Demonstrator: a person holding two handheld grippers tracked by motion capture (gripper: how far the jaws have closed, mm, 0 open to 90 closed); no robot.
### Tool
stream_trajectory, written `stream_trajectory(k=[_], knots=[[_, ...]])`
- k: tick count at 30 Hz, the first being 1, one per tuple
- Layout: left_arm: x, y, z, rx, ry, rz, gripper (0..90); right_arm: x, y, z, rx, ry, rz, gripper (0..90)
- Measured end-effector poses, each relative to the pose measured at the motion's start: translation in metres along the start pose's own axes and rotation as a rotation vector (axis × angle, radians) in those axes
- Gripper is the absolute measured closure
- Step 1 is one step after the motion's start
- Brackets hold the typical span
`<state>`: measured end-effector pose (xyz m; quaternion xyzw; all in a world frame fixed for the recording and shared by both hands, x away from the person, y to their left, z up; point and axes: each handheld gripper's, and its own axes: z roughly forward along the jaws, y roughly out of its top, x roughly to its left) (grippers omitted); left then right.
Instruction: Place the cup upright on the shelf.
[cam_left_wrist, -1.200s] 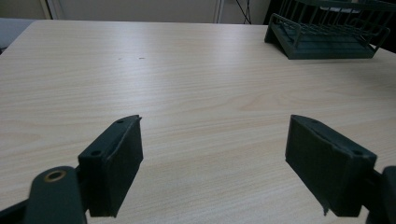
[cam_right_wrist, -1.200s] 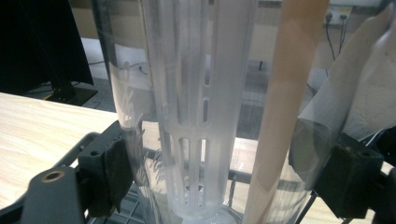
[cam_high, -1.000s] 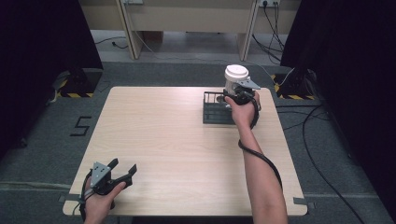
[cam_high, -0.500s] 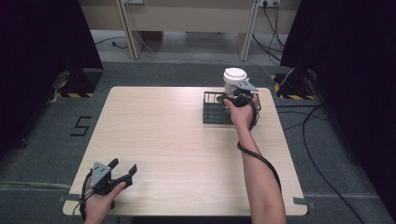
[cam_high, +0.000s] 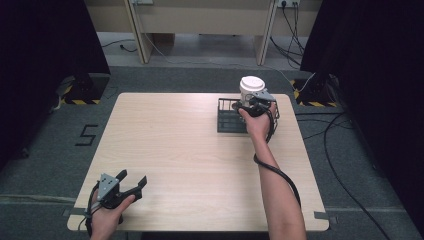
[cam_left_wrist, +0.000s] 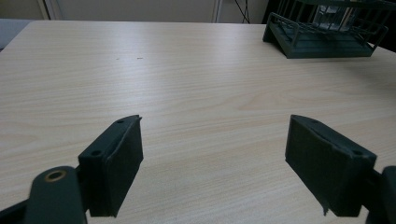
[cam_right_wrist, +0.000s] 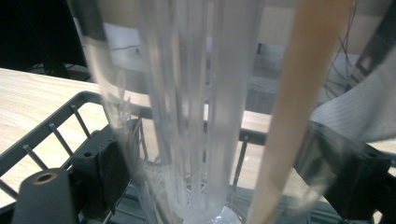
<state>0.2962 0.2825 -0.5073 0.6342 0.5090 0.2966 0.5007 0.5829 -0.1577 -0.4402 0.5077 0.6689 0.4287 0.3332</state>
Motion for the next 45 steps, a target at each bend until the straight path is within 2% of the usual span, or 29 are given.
stream_trajectory(k=[16,30,45], knots=[[-0.001,0.0,0.001,0.0,-0.002,0.003,18.4,-0.001,-0.005,-0.015,-0.031,-0.003,0.027,15.5],[-0.003,0.0,0.001,0.004,-0.003,0.01,18.4,-0.001,-0.01,-0.041,-0.053,-0.01,0.034,15.8],[-0.003,0.0,0.002,0.008,0.003,0.015,18.4,0.002,-0.022,-0.07,-0.06,0.034,0.022,16.1]])
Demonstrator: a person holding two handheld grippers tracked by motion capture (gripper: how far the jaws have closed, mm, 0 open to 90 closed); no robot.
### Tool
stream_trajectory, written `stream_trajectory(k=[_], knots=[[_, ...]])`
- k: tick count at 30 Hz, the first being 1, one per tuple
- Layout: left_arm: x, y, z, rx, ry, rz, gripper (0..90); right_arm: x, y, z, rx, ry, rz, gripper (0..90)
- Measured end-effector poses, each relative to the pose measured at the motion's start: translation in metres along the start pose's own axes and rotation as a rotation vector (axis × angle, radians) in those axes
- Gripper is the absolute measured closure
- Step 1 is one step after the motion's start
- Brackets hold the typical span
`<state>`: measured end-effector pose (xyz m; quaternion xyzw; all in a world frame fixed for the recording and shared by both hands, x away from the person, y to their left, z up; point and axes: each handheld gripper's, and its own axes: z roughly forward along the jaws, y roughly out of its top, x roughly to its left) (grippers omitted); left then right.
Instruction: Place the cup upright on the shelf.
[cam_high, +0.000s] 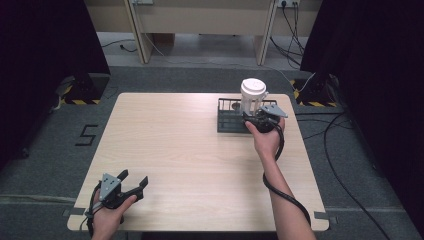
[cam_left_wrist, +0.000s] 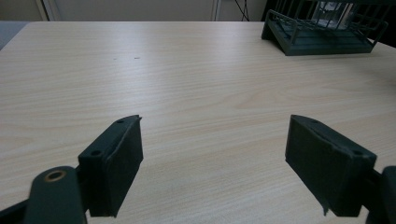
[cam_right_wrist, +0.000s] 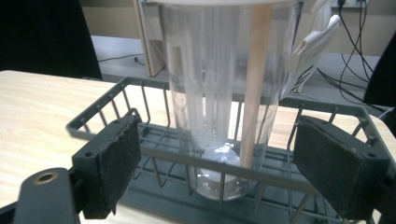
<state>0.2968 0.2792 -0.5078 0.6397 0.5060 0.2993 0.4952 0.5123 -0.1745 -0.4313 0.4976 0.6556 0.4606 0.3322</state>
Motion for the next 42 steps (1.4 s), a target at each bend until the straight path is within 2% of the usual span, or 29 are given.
stream_trajectory(k=[12,14,21,29,35,42], knots=[[0.0,0.0,0.0,0.001,0.003,0.003,18.3,-0.001,-0.015,-0.021,0.008,0.029,-0.005,18.3],[0.0,0.0,-0.001,0.0,0.003,0.003,18.3,-0.002,-0.021,-0.026,0.025,0.051,-0.017,21.0],[0.0,0.0,-0.001,0.0,0.002,0.004,18.3,-0.005,-0.031,-0.04,0.044,0.064,-0.04,21.1],[0.0,0.0,-0.002,0.002,0.005,0.006,18.3,-0.016,-0.04,-0.057,0.042,0.058,-0.022,21.1],[-0.001,0.0,-0.001,0.001,0.006,0.007,18.3,-0.027,-0.053,-0.073,0.05,0.049,-0.014,21.1],[-0.001,0.0,-0.001,0.0,0.008,0.007,18.2,-0.031,-0.068,-0.084,0.068,0.044,-0.019,21.0]])
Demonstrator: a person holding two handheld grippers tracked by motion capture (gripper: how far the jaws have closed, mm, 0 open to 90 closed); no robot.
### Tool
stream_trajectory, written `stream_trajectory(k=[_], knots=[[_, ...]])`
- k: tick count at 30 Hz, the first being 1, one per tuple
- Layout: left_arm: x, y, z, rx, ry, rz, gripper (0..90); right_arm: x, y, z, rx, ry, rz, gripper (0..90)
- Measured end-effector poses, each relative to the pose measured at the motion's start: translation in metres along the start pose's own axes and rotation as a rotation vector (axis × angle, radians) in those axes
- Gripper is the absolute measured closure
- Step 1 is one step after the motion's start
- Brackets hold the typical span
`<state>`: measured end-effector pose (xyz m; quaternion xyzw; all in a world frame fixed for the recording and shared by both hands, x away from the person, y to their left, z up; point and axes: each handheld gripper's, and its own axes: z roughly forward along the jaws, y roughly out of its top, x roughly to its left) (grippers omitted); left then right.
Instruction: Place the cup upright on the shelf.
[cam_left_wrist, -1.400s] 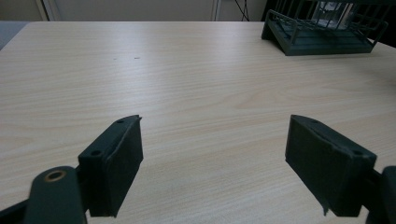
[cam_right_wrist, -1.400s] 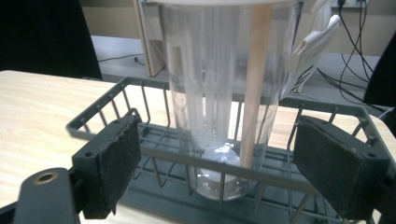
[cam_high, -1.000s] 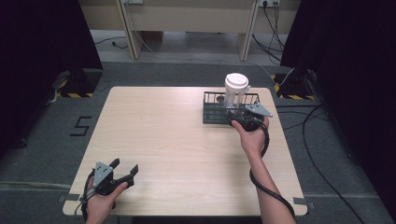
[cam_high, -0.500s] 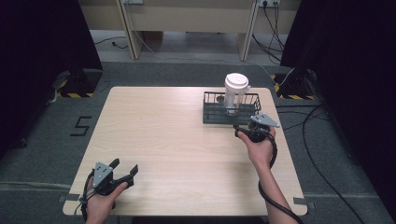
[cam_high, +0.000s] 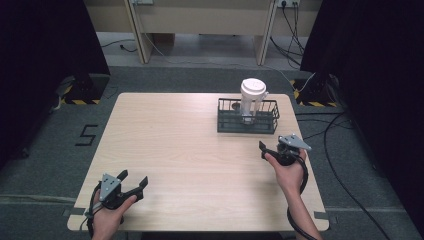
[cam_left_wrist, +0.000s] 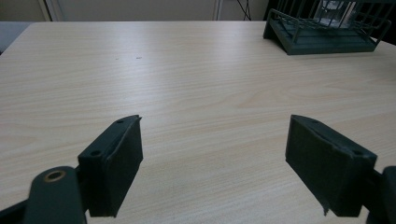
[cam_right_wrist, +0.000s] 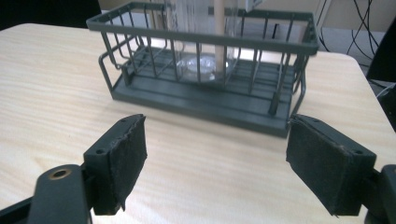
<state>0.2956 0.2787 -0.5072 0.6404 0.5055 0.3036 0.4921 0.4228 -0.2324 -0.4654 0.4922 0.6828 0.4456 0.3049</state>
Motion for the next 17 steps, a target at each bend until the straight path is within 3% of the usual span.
stream_trajectory(k=[14,17], knots=[[0.001,0.0,0.0,0.001,0.003,-0.001,18.2,0.007,-0.036,-0.023,-0.005,0.01,0.004,20.6],[0.0,0.0,0.0,0.002,0.003,0.0,18.2,0.01,-0.042,-0.026,-0.008,0.032,0.003,20.6]])
